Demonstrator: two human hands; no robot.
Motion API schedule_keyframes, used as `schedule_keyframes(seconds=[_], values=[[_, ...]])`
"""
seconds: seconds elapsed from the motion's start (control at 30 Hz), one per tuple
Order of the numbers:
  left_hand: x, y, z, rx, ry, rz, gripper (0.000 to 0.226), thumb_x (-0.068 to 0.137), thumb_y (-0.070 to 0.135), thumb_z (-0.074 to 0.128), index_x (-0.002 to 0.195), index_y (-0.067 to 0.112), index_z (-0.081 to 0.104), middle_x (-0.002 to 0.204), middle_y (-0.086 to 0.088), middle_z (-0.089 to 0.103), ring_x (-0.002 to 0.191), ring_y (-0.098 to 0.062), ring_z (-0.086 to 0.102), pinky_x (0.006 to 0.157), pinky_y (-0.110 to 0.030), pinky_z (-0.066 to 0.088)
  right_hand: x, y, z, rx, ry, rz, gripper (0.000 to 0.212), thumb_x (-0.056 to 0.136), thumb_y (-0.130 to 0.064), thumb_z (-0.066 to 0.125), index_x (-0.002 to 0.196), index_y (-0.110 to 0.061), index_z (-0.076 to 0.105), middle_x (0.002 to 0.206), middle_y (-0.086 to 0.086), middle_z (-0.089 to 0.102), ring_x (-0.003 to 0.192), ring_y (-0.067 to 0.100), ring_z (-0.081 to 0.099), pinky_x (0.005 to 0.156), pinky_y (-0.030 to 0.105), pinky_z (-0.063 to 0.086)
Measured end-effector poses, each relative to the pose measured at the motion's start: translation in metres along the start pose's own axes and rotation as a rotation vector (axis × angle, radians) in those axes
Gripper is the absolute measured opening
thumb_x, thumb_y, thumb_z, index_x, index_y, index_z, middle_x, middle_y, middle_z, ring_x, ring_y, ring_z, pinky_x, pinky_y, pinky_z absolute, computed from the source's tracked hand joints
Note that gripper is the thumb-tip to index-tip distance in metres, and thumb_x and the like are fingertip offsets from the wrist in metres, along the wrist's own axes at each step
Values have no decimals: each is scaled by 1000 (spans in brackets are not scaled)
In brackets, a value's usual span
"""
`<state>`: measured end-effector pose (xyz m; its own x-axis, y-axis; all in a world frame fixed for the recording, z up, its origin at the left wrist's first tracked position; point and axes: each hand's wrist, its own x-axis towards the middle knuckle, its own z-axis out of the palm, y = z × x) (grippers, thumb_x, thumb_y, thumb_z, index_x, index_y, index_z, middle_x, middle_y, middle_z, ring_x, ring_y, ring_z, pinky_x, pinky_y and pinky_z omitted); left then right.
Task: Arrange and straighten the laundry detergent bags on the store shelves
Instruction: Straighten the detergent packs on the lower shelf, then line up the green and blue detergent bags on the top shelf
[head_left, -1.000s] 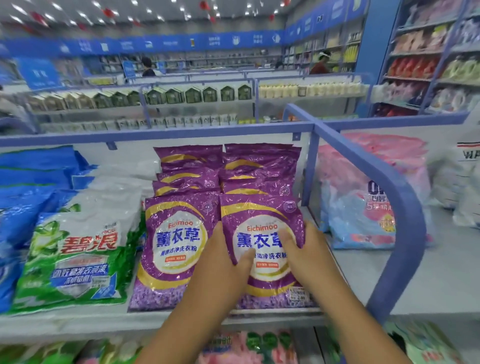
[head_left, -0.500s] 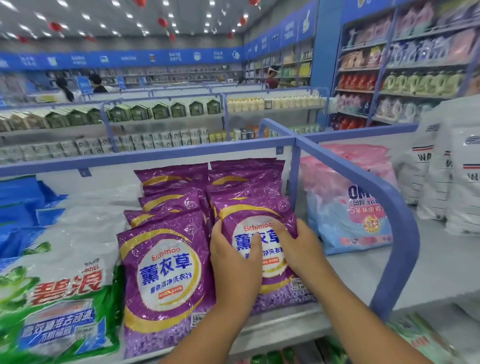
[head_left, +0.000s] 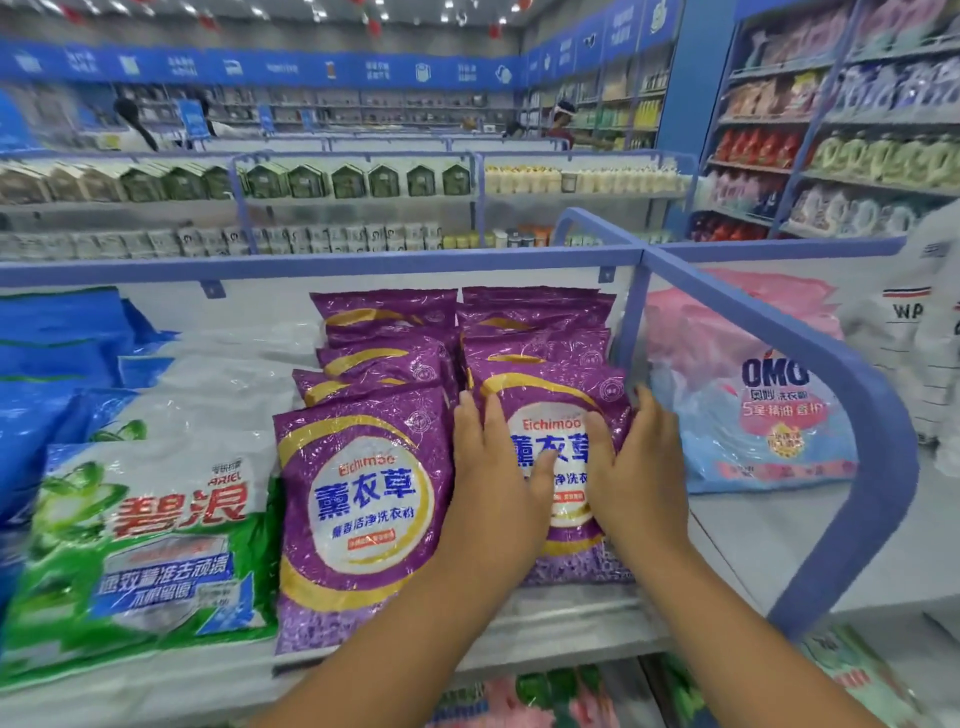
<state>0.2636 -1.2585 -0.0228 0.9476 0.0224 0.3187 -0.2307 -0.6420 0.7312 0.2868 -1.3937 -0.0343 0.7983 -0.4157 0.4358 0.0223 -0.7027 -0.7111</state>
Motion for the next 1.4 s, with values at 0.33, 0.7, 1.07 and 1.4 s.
schedule_keyframes(seconds=[0.33, 0.7, 1.07, 1.4], values=[[-62, -94, -107, 177, 165, -312, 97, 79, 60, 72, 154, 25, 21, 145, 1, 38, 133, -15, 38, 111, -34, 39, -73, -88, 25, -171, -601, -191, 60, 96, -66, 40, 141, -26, 44, 127, -8, 59, 109, 10, 59, 92, 32, 51], [-21, -112, -110, 180, -25, -156, 133, 63, 81, 62, 158, 28, -13, 141, -7, 40, 126, -24, 46, 101, -40, 46, -78, -107, 78, -72, -239, -206, 53, 99, -57, 38, 130, -14, 44, 120, 0, 52, 101, 22, 61, 72, 37, 50], [-21, -117, -124, 207, -253, -155, 116, 79, 77, 57, 156, 36, -20, 154, -8, 18, 139, -24, 35, 108, -33, 37, -82, -116, 77, -207, -220, -124, 74, 99, -48, 47, 158, -17, 14, 143, 10, 38, 125, 28, 48, 92, 39, 46], [-53, -191, -250, 204, 381, -240, 53, 93, 31, 67, 138, 13, 46, 132, -6, 46, 127, -25, 42, 107, -40, 35, -144, -199, 102, 201, -665, -43, 22, 99, -46, 53, 119, -41, 46, 118, -17, 50, 98, -3, 52, 82, 16, 46]])
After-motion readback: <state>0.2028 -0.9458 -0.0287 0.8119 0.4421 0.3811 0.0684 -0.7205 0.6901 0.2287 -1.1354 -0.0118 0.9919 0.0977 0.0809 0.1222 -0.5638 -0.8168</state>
